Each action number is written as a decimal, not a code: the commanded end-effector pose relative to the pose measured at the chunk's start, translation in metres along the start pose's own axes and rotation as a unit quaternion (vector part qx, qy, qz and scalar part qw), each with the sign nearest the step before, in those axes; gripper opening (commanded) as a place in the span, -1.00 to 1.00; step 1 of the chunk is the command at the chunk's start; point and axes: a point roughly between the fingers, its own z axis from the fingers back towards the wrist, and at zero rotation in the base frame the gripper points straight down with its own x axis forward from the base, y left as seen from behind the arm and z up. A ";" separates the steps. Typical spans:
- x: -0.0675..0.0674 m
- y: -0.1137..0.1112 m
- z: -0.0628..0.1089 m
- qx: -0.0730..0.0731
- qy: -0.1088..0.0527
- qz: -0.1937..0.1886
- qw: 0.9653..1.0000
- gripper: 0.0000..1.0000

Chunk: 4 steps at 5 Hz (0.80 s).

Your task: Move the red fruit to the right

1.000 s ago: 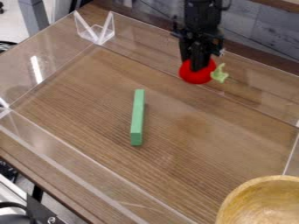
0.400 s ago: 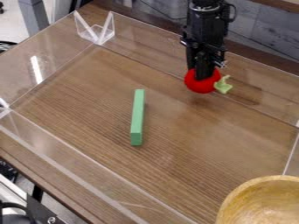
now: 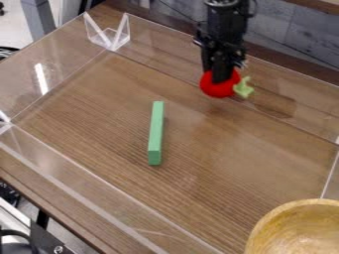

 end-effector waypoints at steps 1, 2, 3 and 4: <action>-0.001 0.022 0.033 0.025 -0.041 0.020 0.999 -1.00; 0.000 0.023 0.033 0.021 -0.038 -0.005 0.999 -1.00; -0.001 0.025 0.032 0.018 -0.035 -0.029 0.999 -1.00; -0.002 0.029 0.027 0.016 -0.034 -0.026 0.999 -1.00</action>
